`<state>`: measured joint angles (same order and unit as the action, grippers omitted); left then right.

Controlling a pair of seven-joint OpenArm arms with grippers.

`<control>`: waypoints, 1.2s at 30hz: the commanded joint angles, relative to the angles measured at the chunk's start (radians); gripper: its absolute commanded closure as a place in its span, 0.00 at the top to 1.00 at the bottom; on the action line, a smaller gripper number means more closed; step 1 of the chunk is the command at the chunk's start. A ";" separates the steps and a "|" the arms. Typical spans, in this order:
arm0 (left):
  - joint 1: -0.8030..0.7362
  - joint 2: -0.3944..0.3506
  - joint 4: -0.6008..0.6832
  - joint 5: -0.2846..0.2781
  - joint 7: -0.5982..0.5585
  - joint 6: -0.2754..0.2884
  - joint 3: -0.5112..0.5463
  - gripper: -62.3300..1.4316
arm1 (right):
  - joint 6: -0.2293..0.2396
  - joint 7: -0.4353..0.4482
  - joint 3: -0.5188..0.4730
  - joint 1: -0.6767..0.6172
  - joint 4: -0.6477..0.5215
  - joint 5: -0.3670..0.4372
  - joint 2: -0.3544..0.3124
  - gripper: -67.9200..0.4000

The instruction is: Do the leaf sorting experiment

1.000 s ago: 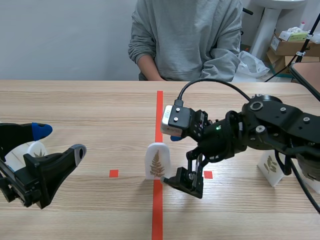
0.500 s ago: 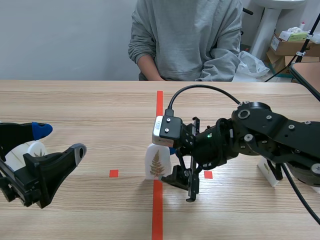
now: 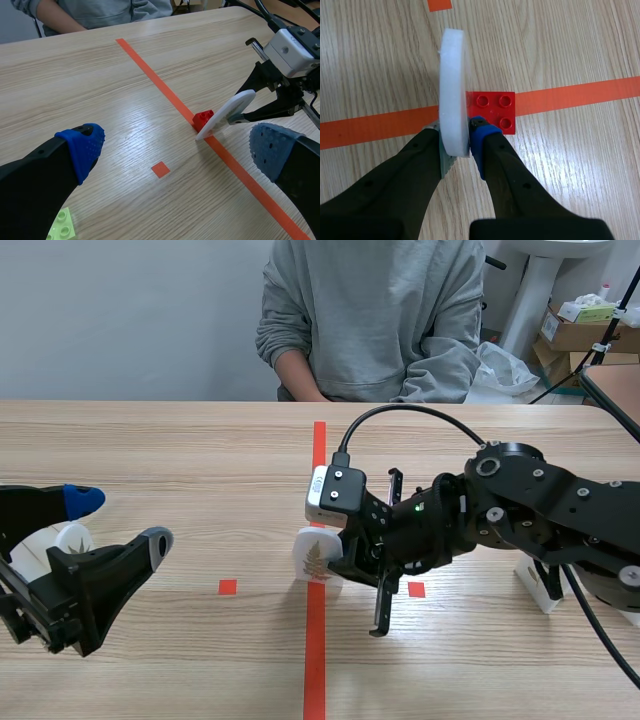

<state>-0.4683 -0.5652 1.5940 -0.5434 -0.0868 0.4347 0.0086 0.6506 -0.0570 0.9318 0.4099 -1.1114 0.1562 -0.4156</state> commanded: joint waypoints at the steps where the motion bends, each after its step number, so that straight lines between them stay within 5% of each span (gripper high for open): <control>1: 0.000 0.005 0.007 -0.011 -0.021 0.002 0.002 1.00 | 0.000 0.007 0.000 0.025 -0.008 0.004 -0.005 0.02; 18: 0.000 0.005 0.007 -0.011 -0.021 0.002 0.002 1.00 | 0.000 0.014 -0.026 0.018 -0.074 0.014 -0.016 0.02; 27: 0.000 0.005 0.007 -0.011 -0.021 0.002 0.002 1.00 | 0.000 -0.048 -0.161 0.013 -0.085 0.215 -0.060 0.02; 36: 0.000 0.005 0.007 -0.011 -0.021 0.002 0.002 1.00 | 0.000 -0.119 -0.429 -0.072 -0.085 0.407 -0.103 0.02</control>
<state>-0.4683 -0.5652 1.5940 -0.5434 -0.0868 0.4347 0.0086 0.6502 -0.1841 0.5049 0.3336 -1.1831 0.5472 -0.4995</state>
